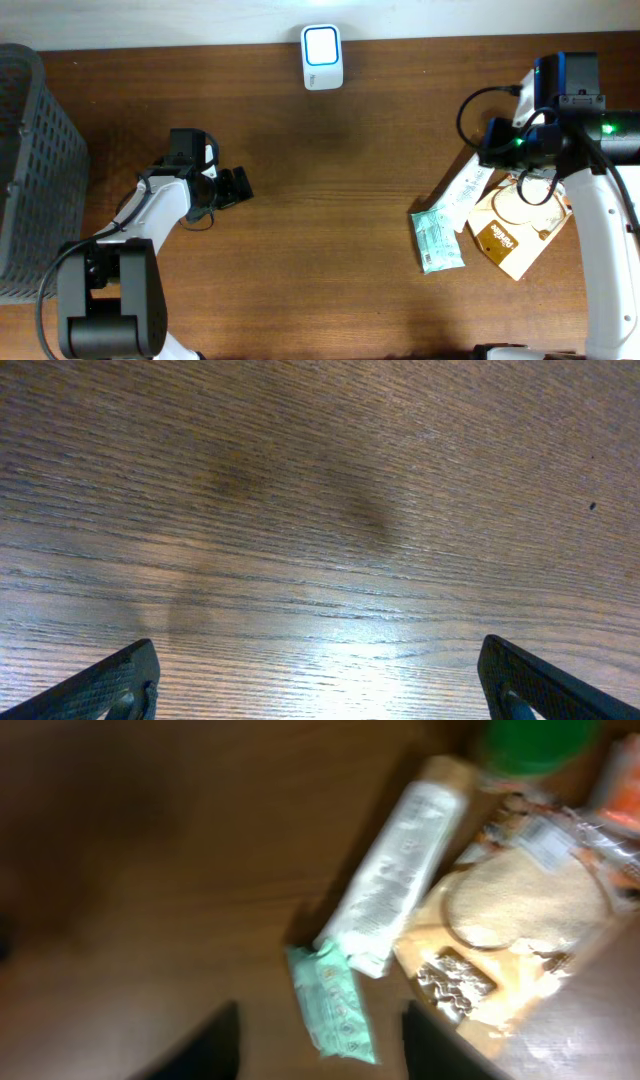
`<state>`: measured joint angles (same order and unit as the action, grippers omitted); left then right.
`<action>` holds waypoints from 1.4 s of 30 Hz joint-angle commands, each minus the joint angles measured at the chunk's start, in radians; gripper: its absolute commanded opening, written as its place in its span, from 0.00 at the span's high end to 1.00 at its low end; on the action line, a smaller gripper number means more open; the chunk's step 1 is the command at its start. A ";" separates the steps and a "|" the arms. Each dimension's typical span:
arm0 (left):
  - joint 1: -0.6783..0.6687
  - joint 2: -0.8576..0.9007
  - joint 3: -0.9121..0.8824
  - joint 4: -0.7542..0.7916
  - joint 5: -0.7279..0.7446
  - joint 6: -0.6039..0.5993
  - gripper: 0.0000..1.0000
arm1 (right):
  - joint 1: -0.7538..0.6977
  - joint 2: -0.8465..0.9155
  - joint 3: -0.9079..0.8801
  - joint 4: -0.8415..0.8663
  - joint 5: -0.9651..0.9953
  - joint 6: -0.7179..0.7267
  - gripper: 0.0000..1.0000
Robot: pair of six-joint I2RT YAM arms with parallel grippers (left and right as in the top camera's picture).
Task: Scan the item barcode
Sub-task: 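Carry the packet right and release it beside the bread bag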
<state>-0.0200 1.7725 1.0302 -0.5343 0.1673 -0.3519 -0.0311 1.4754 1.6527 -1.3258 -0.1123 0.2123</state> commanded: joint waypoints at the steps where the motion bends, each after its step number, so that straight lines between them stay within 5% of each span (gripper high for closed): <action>1: 0.003 -0.011 -0.004 -0.001 0.000 0.008 0.01 | 0.000 -0.023 0.003 -0.031 -0.235 -0.078 0.96; 6: 0.003 -0.011 -0.004 -0.001 0.000 0.008 0.01 | 0.032 -0.020 0.001 -0.080 -0.316 0.015 0.96; 14: 0.003 -0.011 -0.004 -0.002 0.000 0.008 0.01 | 0.033 -0.020 0.001 -0.130 -0.406 0.433 0.96; 19: 0.003 -0.011 -0.004 -0.002 0.000 0.008 0.01 | 0.033 -0.021 0.001 -0.163 -0.436 0.542 0.96; 26: 0.003 -0.011 -0.004 -0.001 0.000 0.008 0.01 | 0.033 -0.021 0.001 -0.155 -0.393 0.455 0.96; 36: 0.003 -0.011 -0.004 -0.001 0.000 0.008 0.01 | 0.033 -0.092 0.002 -0.126 -0.366 -0.040 0.96; 42: 0.003 -0.011 -0.004 -0.002 0.000 0.008 0.01 | 0.033 -0.253 0.002 -0.126 -0.327 -0.077 0.96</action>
<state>-0.0200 1.7725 1.0302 -0.5343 0.1677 -0.3519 -0.0036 1.3041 1.6516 -1.4509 -0.4824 0.1951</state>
